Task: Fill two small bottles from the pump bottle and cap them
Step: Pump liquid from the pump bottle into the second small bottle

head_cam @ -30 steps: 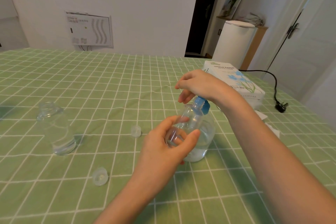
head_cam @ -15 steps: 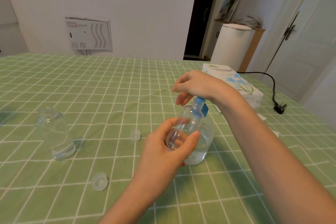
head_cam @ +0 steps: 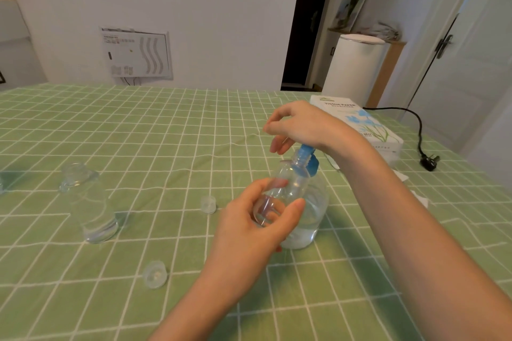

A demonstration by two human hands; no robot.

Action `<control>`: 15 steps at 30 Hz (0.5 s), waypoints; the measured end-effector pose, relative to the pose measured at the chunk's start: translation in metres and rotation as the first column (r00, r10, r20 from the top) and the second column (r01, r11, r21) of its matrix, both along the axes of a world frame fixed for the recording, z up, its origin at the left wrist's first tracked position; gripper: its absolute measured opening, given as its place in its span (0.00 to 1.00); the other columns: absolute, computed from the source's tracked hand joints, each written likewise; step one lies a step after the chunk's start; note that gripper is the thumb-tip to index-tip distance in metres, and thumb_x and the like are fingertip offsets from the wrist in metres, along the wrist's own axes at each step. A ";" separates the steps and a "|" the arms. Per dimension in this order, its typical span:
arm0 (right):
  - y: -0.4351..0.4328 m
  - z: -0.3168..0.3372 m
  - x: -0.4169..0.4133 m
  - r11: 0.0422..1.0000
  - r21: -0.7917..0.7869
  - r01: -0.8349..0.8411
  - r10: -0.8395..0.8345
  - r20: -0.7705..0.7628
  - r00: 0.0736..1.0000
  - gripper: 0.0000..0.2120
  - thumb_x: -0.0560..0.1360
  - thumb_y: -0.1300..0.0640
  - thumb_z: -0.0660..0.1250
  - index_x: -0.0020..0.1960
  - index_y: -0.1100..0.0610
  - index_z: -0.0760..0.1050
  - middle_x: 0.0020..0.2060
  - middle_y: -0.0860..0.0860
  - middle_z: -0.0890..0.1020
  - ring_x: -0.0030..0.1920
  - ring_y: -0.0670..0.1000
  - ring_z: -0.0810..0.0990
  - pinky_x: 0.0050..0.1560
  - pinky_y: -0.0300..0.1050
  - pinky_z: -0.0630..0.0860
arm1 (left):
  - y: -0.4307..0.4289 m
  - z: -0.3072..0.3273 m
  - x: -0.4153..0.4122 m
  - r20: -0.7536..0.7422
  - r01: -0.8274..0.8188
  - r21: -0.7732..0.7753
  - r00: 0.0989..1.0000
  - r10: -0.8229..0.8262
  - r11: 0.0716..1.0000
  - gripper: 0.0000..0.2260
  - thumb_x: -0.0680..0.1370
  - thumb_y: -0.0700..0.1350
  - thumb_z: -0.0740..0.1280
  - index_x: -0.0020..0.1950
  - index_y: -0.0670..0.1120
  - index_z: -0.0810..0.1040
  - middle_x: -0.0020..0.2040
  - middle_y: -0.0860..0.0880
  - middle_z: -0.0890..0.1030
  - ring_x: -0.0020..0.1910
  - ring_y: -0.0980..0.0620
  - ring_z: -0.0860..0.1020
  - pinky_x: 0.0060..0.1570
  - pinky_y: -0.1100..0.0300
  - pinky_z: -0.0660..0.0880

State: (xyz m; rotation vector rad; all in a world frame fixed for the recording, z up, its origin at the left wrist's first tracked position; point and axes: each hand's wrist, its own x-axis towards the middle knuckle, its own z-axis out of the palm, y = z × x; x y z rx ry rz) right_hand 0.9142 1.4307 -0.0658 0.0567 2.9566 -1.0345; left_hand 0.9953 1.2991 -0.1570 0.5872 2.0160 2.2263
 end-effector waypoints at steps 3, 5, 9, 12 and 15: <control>0.000 0.004 0.000 1.000 0.014 -0.020 0.020 -0.015 1.000 0.07 0.77 0.56 0.63 0.53 0.56 0.76 0.37 0.52 0.85 0.49 0.55 0.83 0.59 0.55 0.77 | 0.001 0.002 0.000 -0.018 -0.012 -0.005 1.000 0.012 1.000 0.17 0.62 0.57 0.70 0.49 0.57 0.79 0.32 0.51 0.78 0.29 0.57 0.75 0.28 0.65 0.76; -0.001 0.003 0.000 0.999 -0.008 -0.038 0.039 0.009 0.999 0.06 0.77 0.57 0.63 0.52 0.57 0.76 0.37 0.53 0.85 0.45 0.54 0.82 0.60 0.55 0.76 | 0.001 0.002 0.000 -0.011 -0.009 0.000 1.000 0.009 1.000 0.18 0.61 0.58 0.69 0.49 0.57 0.79 0.32 0.52 0.78 0.29 0.57 0.75 0.28 0.66 0.75; -0.001 0.002 0.001 0.998 -0.043 -0.045 0.047 0.043 0.998 0.07 0.77 0.59 0.62 0.53 0.59 0.77 0.36 0.53 0.84 0.42 0.54 0.78 0.62 0.58 0.75 | 0.001 0.002 0.001 -0.015 -0.004 -0.005 1.000 0.004 1.000 0.18 0.62 0.58 0.69 0.50 0.56 0.79 0.31 0.52 0.78 0.28 0.58 0.75 0.27 0.67 0.74; -0.002 -0.001 0.001 0.999 -0.033 -0.042 0.044 0.046 0.998 0.07 0.77 0.59 0.63 0.53 0.59 0.77 0.36 0.53 0.84 0.45 0.62 0.80 0.62 0.59 0.74 | 0.000 0.001 0.002 -0.003 -0.003 -0.005 1.000 0.003 1.000 0.15 0.64 0.56 0.70 0.49 0.56 0.79 0.31 0.53 0.78 0.28 0.58 0.75 0.27 0.67 0.74; -0.003 -0.006 0.001 0.999 -0.034 -0.038 0.040 0.069 0.997 0.08 0.77 0.60 0.63 0.53 0.61 0.77 0.34 0.52 0.83 0.55 0.66 0.79 0.62 0.60 0.73 | 0.000 0.000 0.002 0.013 0.003 -0.013 1.000 -0.003 1.000 0.13 0.66 0.53 0.71 0.50 0.56 0.79 0.30 0.55 0.80 0.27 0.60 0.75 0.27 0.67 0.73</control>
